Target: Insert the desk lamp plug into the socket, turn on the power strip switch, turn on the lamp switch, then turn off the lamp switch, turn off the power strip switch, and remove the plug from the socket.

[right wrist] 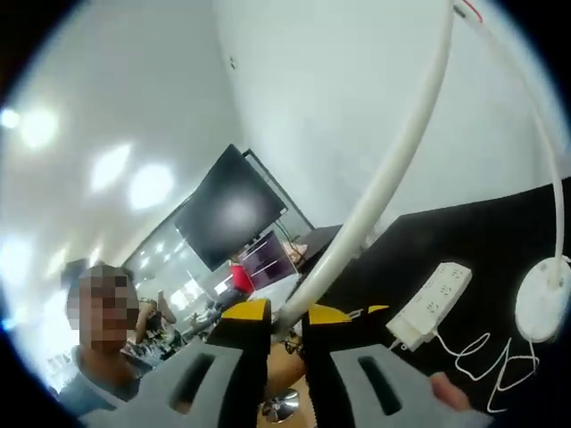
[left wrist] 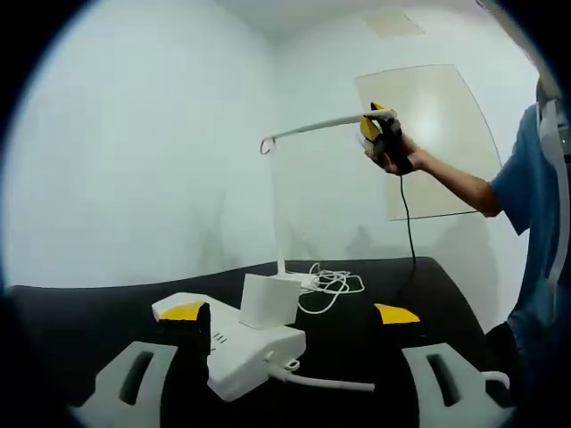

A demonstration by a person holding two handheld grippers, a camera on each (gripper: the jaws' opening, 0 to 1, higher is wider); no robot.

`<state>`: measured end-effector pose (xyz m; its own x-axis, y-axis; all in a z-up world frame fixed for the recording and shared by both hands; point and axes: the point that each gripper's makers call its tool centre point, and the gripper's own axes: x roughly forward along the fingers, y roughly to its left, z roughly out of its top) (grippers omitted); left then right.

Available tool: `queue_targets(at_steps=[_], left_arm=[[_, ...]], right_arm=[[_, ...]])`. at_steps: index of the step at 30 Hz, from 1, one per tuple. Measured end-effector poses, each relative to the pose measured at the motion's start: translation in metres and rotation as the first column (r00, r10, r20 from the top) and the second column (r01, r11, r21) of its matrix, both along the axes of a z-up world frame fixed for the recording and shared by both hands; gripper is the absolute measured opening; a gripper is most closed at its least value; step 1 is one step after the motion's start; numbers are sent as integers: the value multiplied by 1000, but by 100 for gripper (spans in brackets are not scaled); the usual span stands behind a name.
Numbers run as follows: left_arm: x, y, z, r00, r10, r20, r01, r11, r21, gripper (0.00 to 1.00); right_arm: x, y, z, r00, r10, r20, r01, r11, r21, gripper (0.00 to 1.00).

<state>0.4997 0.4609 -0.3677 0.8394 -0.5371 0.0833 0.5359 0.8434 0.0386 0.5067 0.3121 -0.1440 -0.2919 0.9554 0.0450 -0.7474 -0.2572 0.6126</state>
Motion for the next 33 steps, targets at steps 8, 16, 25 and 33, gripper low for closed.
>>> queue_targets(at_steps=[8,16,25,33], left_arm=[[1,1,0,1000,0,-1,0,1000,0,70],[2,3,0,1000,-1,1,1,1000,-2,70],[3,4,0,1000,0,0,0,1000,-3,70],[4,6,0,1000,0,1,0,1000,-1,70]], right_arm=[[1,-1,19,999,2,-44,0,1000,29,16],[-2,-1,34,997,9,-74,-5,998,61,16],[-18,3,49,995,19,-99,-9,995,100,16],[-21,3,63,990,39,-135,-19,990,141,16]])
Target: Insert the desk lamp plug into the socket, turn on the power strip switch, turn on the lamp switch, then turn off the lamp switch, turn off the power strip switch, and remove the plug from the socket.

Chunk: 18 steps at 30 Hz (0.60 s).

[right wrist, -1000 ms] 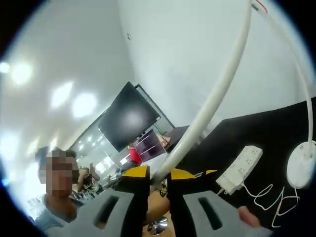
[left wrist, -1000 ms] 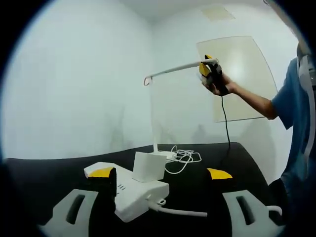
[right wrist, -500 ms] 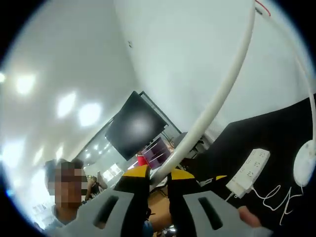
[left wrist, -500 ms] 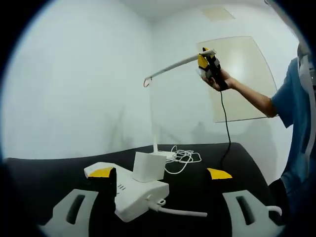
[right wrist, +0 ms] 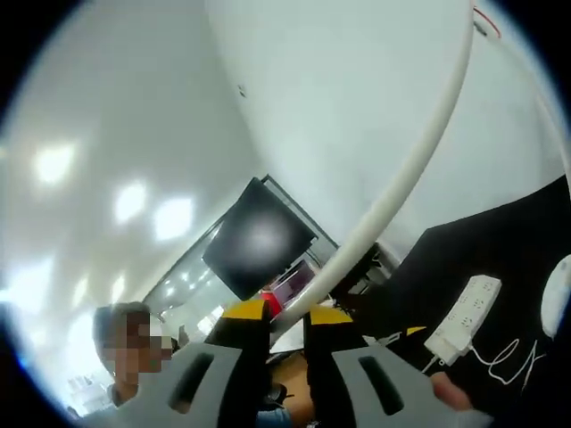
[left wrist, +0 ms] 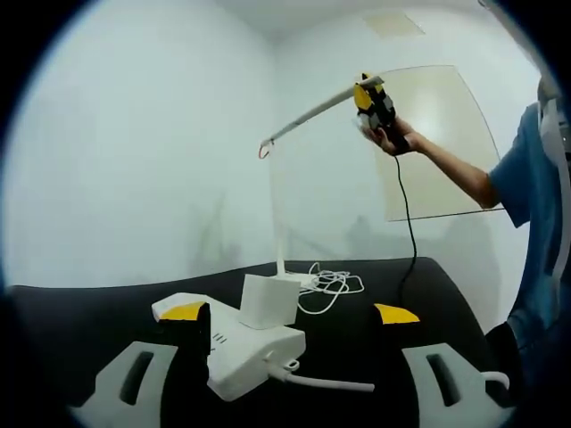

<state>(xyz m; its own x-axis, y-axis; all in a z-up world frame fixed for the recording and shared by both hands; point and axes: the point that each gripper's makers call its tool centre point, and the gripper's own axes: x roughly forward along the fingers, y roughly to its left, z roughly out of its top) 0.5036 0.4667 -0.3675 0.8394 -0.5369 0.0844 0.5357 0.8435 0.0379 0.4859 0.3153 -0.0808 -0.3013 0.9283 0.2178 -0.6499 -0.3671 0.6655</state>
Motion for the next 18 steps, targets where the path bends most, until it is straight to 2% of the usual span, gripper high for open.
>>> queue_targets(at_steps=[18], left_arm=[[0,-2,-1,1000,-2,0,2,1000,6,70]], right_arm=[[-8,4,22,1000,-7,-30,8,998,61,17]])
